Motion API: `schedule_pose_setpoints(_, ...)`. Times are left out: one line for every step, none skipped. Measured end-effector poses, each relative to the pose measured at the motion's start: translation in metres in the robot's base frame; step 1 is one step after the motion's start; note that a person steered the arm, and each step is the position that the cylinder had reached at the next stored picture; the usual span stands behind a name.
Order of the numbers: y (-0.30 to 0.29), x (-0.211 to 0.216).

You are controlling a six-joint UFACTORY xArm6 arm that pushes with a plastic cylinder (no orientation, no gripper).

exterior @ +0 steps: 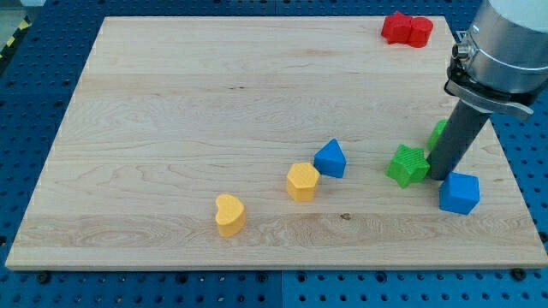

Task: Push the green circle into the red star

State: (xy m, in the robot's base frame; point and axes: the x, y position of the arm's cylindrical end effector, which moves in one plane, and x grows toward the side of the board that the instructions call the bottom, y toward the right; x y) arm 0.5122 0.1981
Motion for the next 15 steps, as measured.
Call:
schedule_pose_setpoints(0.009,-0.013)
schedule_pose_setpoints(0.019,-0.036)
schedule_pose_setpoints(0.019,-0.055)
schedule_pose_setpoints(0.026,-0.058)
schedule_pose_setpoints(0.047,-0.058)
schedule_pose_setpoints(0.047,-0.062)
schedule_pose_setpoints(0.046,-0.073)
schedule_pose_setpoints(0.046,-0.091)
schedule_pose_setpoints(0.046,-0.108)
schedule_pose_setpoints(0.046,-0.127)
schedule_pose_setpoints(0.046,-0.140)
schedule_pose_setpoints(0.038,-0.141)
schedule_pose_setpoints(0.018,-0.142)
schedule_pose_setpoints(0.015,-0.150)
schedule_pose_setpoints(0.015,-0.164)
